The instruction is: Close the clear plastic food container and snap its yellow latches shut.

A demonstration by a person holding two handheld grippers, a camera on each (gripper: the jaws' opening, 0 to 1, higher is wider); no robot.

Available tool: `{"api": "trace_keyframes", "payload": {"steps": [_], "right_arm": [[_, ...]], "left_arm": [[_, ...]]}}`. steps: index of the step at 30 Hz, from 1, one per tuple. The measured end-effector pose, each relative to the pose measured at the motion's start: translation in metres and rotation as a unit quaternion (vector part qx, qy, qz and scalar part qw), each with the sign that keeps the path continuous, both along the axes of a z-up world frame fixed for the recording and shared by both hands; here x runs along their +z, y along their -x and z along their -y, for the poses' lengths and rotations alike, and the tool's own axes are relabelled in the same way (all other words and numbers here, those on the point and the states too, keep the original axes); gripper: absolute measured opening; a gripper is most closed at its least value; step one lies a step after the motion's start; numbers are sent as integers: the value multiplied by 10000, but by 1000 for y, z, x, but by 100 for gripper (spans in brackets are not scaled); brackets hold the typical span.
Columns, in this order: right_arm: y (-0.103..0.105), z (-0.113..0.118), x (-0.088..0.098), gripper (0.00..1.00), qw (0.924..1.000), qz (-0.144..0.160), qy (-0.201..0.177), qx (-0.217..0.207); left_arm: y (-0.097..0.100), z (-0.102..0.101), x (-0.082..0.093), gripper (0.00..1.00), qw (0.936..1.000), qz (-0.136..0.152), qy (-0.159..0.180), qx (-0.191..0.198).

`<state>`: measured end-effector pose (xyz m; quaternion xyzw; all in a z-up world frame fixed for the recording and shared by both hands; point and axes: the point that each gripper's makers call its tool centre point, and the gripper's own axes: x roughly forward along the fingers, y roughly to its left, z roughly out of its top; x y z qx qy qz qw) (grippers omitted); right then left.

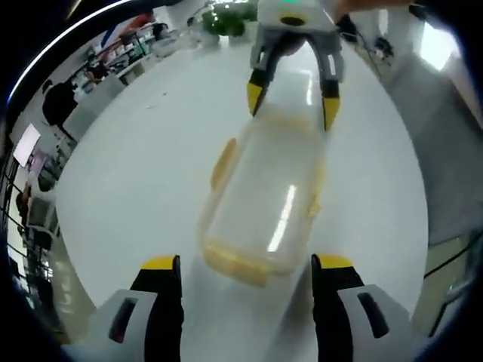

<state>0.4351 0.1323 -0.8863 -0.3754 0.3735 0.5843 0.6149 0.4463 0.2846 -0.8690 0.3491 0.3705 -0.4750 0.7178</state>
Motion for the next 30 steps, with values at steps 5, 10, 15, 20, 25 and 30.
{"api": "trace_keyframes", "payload": {"steps": [5,10,15,20,25,30], "right_arm": [[1,0,-3,57,10000,-40,72,10],[2,-2,-5,54,9998,-140,157,10],[2,-2,-6,54,9997,-148,177,46],[2,-2,-6,53,9997,-142,187,10],[2,-3,-7,53,9996,-147,221,7],[1,-1,-6,49,9996,-138,256,37]], "left_arm": [[-3,-2,-7,66,9998,-35,-151,-143],[-2,-3,-14,63,9994,-250,-152,-207],[0,0,-15,61,9989,-341,-65,-319],[8,6,-16,56,9974,-384,-102,-607],[6,4,-16,56,9974,-434,-82,-569],[7,3,-17,56,9968,-521,-57,-599]]}}
